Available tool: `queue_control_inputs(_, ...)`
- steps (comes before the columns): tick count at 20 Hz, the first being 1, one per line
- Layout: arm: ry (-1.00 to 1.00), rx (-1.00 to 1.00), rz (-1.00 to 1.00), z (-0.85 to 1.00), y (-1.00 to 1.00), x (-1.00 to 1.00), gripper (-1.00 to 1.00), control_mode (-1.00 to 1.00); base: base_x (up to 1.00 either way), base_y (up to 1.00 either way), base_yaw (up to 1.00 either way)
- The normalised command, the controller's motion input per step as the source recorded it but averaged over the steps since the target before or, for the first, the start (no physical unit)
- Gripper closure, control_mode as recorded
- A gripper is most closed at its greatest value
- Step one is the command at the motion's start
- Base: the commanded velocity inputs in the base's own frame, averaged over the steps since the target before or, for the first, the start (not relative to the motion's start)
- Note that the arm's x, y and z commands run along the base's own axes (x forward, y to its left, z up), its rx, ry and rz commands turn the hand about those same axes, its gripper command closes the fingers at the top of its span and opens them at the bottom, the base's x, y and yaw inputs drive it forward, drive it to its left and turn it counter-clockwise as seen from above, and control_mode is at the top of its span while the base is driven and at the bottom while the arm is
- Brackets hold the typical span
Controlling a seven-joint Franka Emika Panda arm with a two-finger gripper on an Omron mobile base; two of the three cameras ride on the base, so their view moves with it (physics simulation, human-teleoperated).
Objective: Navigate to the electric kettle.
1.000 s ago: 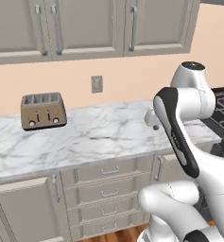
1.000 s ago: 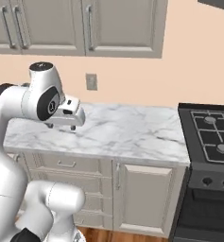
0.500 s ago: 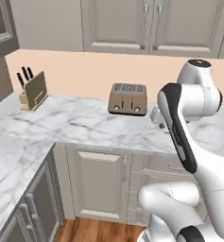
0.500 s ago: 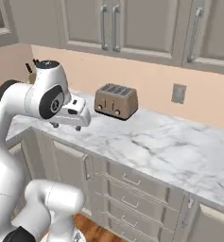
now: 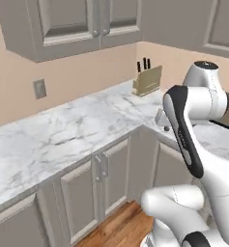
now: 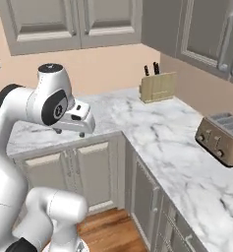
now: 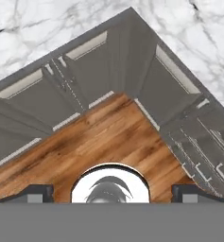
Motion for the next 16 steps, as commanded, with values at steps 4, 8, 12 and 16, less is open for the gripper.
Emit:
queue_control_inputs(4,0.00,0.00,0.00,0.00,0.00,0.00,-1.00,1.00,0.00,0.00,1.00)
queue_control_inputs(8,0.00,0.00,0.00,0.00,0.00,0.00,-1.00,1.00,-0.03,0.44,0.84)
queue_control_inputs(12,0.00,0.00,0.00,0.00,0.00,0.00,-1.00,1.00,-0.06,1.00,0.59)
queue_control_inputs(16,0.00,0.00,0.00,0.00,0.00,0.00,-1.00,1.00,-0.03,0.63,0.86)
